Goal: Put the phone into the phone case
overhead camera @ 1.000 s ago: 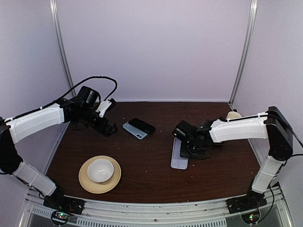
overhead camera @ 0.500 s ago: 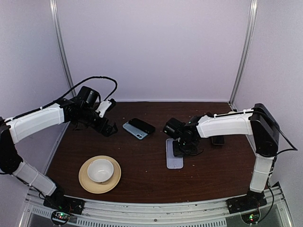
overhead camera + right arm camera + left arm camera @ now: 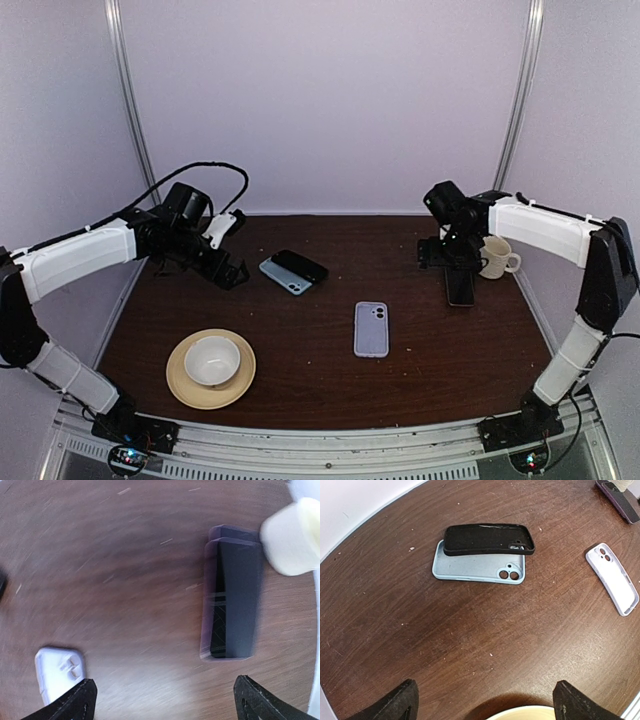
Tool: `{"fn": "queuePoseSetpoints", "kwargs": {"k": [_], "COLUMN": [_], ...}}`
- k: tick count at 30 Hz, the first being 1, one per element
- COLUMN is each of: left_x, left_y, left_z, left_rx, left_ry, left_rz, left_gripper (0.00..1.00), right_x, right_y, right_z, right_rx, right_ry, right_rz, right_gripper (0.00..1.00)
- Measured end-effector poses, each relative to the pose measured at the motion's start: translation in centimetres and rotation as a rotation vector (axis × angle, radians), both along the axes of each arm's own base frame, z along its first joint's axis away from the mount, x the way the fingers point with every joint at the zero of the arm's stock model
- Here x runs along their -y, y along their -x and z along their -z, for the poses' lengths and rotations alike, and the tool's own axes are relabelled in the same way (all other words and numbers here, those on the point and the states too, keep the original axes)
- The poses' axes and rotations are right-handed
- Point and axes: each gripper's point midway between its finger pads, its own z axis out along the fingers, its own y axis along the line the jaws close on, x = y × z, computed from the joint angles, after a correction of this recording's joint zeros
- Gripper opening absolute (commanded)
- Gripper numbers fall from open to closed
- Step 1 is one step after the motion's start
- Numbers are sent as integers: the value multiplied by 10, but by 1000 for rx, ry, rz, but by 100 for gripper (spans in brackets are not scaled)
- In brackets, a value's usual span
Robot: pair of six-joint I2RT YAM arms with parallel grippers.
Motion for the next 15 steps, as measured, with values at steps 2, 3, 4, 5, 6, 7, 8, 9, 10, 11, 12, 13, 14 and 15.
{"fn": "queuePoseSetpoints", "kwargs": {"k": [2,3,4,5,6,7,8,9,10,11,12,13,14,15], "left_x": [0,1,1,1,1,1,1,1,1,1,1,2,2,2], "left_y": [0,0,0,0,-1,-1,-1,-1,-1,-1,-1,-1,-2,-2], "left_z": [1,2,4,6,8,9,11,12,13,14,16,16,17,18], "left_rx": [-3,-6,-11,-16,-20,-24,-27,-30,-34,-35,-38,-41,-42,-45], "left_ry": [-1,-1,-3,-5,-7,-10,-12,-14,-16,-17,-19,-20,-21,-23], "left_rz": [1,1,2,2,3,3,3,3,3,2,2,3,3,3], "left_gripper": [98,97,97,98,98,97,98,98,97,98,98,98,97,98], "right_x": [42,57,72,80,87,92,95,97,100,102,104,105,106,107], "right_y": [-15,-19,-22,-24,-27,-30,-33,-37,-41,-44,-47,-49,-52,-54], "right_z": [-2,2,8,14,21,28,33,38,43,47,51,55,58,61], "right_rx": [-2,-17,-38,-60,-86,-107,-125,-142,-156,-166,-178,-189,-199,-209], "right_ry": [9,17,25,30,36,38,42,45,46,45,44,45,46,48], "right_rz": [76,98,120,129,132,135,133,131,133,130,126,119,115,109], "right_gripper": [99,99,99,99,99,99,100,100,100,100,99,100,99,99]}}
